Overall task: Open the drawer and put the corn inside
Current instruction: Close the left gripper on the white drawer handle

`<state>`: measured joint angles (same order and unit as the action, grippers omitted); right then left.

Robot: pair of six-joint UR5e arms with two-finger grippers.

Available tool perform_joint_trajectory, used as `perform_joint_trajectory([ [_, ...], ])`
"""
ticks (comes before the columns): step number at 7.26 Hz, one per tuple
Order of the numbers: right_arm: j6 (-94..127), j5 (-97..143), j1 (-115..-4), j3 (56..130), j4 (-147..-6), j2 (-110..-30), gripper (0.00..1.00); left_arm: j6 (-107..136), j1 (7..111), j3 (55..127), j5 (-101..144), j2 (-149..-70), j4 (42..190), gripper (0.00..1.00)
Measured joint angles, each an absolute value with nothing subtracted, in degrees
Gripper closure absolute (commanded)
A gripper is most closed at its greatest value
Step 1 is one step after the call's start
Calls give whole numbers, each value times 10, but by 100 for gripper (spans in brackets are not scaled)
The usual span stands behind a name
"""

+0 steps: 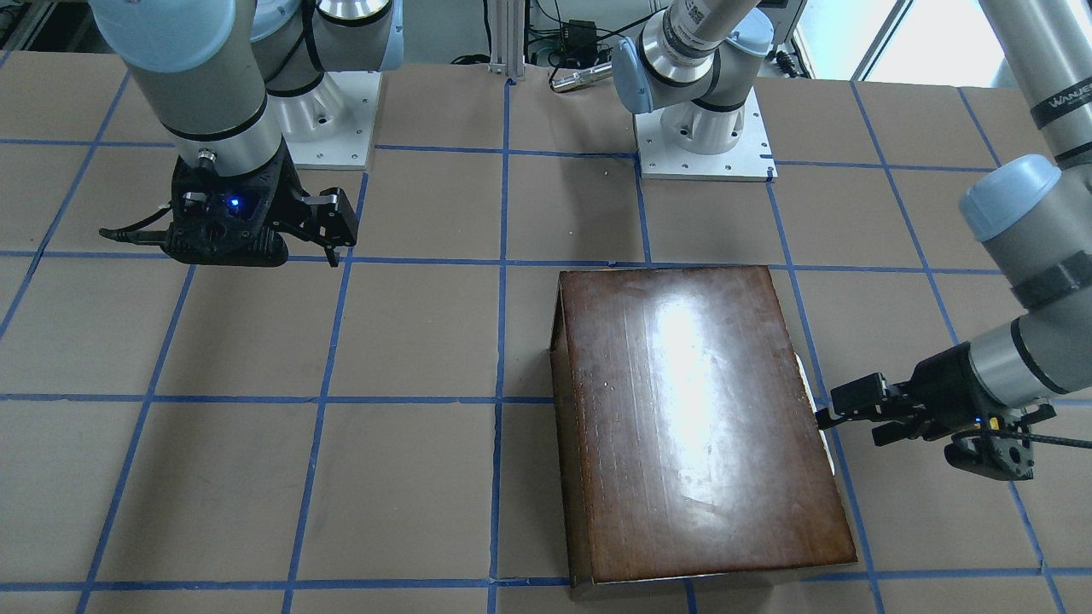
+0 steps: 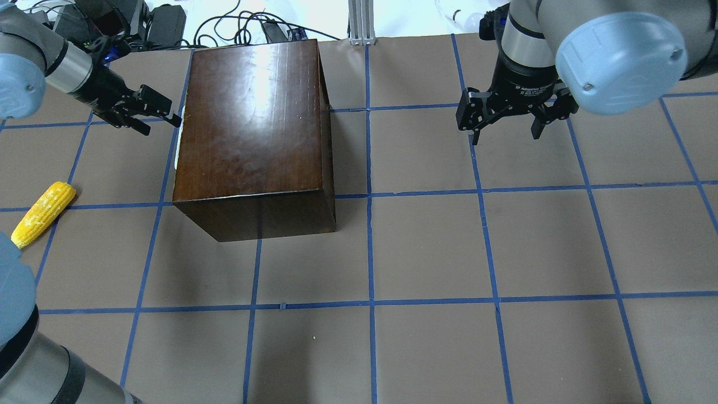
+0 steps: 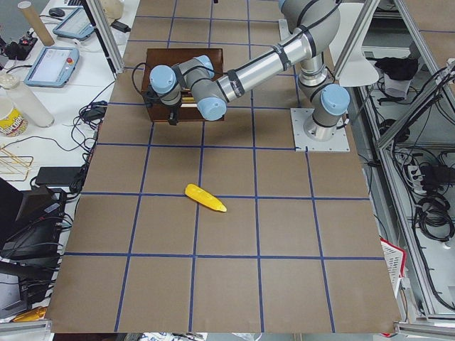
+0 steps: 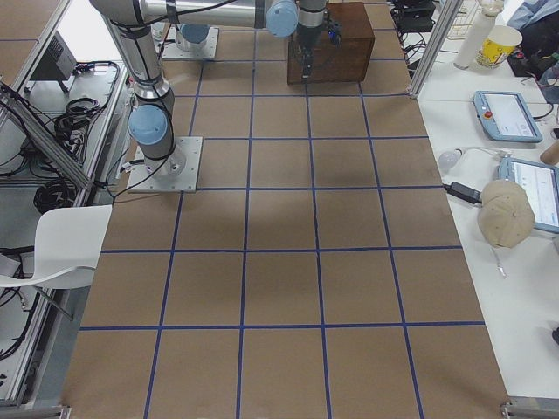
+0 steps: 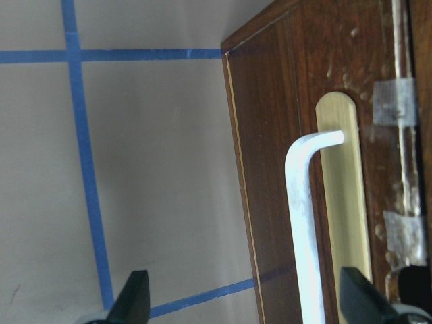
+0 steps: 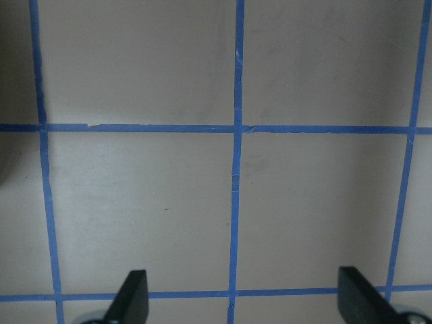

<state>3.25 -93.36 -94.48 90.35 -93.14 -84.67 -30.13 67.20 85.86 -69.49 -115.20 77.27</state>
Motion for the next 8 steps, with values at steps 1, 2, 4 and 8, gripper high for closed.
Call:
perform_joint_trajectory([
  [1,33,-933,-945,904,-931,-847,0,-305,676,859,-695,-1157,773,0],
  [2,33,-934,-945,904,-931,-847,0,-312,678,859,-695,-1162,773,0],
  [4,33,-934,-945,904,-931,-846,0,-320,678,859,-695,-1171,774,0],
  [8,32,-934,-945,904,-931,-847,0,-331,678,857,-699,-1184,774,0],
])
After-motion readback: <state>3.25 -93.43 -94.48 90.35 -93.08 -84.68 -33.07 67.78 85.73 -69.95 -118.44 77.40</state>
